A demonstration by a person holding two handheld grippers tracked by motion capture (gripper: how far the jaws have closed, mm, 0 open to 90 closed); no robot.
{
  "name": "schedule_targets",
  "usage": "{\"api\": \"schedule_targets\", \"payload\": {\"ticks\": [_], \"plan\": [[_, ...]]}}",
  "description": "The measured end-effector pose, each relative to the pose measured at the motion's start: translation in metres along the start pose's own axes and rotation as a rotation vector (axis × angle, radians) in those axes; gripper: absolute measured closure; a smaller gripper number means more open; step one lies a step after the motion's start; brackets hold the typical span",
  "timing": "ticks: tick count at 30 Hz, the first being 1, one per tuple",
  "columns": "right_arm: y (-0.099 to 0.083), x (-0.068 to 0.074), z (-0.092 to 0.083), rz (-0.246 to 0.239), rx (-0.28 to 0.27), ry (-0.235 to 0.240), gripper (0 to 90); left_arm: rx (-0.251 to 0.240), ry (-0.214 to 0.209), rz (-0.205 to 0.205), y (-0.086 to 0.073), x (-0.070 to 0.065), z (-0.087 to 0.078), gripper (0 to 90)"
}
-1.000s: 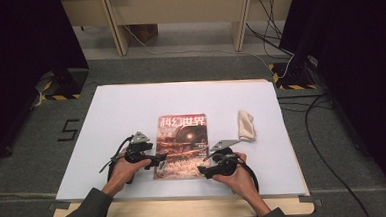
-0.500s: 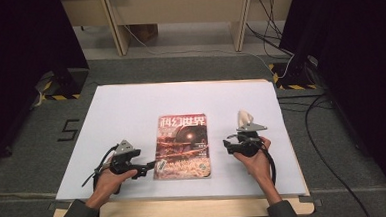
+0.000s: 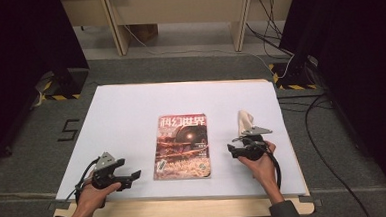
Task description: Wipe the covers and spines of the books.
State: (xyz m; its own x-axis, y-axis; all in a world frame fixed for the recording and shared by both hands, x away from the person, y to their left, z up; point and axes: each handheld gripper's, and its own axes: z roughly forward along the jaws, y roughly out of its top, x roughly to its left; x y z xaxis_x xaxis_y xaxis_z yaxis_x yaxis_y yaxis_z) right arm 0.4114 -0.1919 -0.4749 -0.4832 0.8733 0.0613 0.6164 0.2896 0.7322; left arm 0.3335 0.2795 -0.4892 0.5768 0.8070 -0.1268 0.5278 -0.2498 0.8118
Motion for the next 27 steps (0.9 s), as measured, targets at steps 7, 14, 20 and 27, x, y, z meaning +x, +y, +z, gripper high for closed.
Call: {"api": "schedule_targets", "payload": {"ticks": [7,14,20,27], "plan": [[-0.011,0.01,-0.012,-0.013,-0.009,0.034,24.7,0.001,0.019,0.01,-0.007,0.002,-0.01,17.1],[-0.027,0.011,-0.021,-0.001,-0.007,0.053,20.0,0.02,0.017,0.022,-0.01,0.0,-0.008,16.9],[-0.041,0.014,-0.031,-0.019,0.006,0.065,18.3,0.025,0.014,0.028,-0.01,-0.001,-0.007,16.9],[-0.056,0.015,-0.039,-0.015,0.024,0.074,18.3,0.031,0.013,0.031,-0.01,-0.001,-0.006,16.7]]}}
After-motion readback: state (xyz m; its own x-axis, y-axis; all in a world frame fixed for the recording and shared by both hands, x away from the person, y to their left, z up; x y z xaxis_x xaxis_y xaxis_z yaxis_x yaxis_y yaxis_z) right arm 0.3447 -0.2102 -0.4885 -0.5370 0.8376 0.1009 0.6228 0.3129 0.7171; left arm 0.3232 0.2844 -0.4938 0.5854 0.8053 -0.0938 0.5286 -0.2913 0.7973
